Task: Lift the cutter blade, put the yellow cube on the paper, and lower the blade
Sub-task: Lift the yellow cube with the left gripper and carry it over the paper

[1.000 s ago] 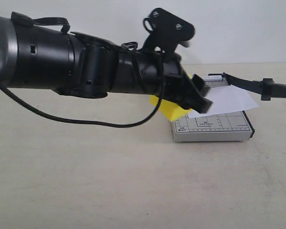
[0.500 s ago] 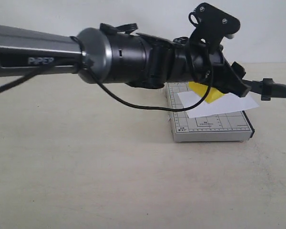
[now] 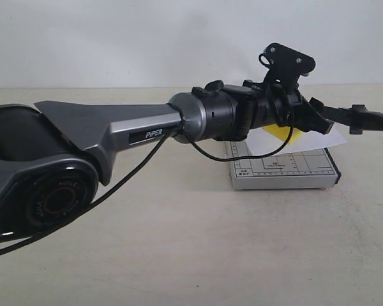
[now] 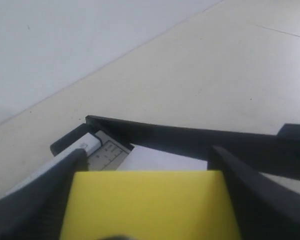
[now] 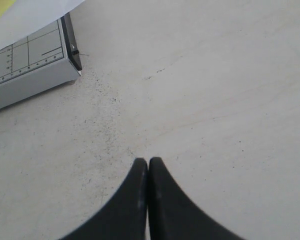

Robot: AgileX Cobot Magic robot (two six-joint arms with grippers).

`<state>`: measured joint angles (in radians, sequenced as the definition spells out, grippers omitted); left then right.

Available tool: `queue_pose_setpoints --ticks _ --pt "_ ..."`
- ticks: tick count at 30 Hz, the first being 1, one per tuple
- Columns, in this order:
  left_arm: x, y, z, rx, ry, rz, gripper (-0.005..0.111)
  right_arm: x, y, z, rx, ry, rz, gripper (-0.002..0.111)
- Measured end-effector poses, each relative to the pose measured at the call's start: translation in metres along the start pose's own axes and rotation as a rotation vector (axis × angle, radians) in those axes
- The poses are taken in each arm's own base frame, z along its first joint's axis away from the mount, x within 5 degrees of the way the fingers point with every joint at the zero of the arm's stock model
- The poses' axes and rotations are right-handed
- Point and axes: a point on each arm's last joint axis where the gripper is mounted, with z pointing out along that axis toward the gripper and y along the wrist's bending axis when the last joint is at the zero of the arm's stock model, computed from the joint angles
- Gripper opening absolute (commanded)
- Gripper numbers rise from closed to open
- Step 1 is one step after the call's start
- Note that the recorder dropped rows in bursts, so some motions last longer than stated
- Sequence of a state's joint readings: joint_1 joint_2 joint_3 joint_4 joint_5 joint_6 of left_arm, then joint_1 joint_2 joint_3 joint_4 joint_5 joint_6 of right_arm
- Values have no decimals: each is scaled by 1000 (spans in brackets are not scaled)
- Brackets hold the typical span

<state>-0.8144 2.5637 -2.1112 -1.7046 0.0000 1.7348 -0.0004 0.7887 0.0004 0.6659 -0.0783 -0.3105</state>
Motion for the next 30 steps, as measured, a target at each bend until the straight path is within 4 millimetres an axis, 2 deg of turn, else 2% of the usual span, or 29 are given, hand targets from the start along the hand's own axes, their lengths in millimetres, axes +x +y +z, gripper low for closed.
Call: queue_pose_setpoints --ticks 6,11,14,16,20,23,26,30 --pt "17 2 7 -8 32 -8 5 0 0 0 0 0 0 0" --pt "18 5 7 -38 37 21 6 0 0 0 0 0 1 0" --pt "18 6 7 -48 38 57 20 0 0 0 0 0 5 0" --pt "18 6 7 -48 38 64 35 0 0 0 0 0 5 0" --pt "18 5 7 -41 37 68 72 0 0 0 0 0 5 0" --pt "18 5 7 -41 37 70 90 0 0 0 0 0 5 0" --pt "18 5 7 -41 37 70 98 0 0 0 0 0 6 0" --pt "9 6 4 -42 20 72 100 0 0 0 0 0 6 0"
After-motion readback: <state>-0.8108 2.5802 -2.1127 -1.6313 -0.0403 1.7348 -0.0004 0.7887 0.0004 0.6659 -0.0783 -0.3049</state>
